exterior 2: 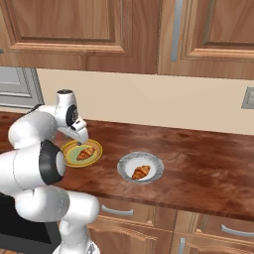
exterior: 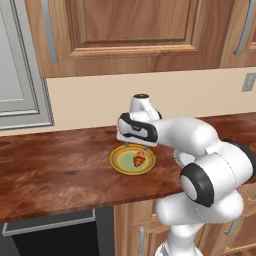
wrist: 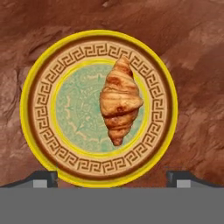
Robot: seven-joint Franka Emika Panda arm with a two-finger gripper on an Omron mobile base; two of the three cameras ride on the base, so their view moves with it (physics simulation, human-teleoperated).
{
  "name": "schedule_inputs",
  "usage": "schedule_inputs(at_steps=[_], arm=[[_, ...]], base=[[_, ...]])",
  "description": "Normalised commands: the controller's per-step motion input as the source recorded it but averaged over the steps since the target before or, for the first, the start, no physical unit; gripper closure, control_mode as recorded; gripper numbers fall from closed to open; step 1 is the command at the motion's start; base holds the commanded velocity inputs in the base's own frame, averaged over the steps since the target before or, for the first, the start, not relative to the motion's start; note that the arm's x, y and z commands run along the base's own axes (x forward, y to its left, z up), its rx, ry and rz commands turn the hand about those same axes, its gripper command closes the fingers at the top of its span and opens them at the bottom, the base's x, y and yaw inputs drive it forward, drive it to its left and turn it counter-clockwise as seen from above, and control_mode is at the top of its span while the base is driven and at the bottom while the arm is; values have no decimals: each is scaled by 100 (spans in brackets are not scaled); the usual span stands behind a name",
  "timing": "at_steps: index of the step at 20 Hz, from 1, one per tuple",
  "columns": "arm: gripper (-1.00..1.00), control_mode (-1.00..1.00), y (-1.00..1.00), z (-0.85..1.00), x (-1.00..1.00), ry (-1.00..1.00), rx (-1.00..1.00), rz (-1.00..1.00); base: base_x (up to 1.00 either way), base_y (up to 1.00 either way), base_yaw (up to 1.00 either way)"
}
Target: Place the pastries on the plates.
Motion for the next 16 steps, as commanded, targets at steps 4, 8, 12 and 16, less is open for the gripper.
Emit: schedule_inputs(at_steps=[4, 8, 12, 16], arm=[[-100, -100, -8, 36, -58, -6, 0, 0], [-100, -100, -34, 48, -67, 0, 0, 0], [-100, -100, -37, 46, -74, 0, 0, 0], [-100, -100, -30, 33, -70, -2, -1, 1]], base=[[0, 0, 0], [0, 0, 0], [0, 0, 0], [0, 0, 0]])
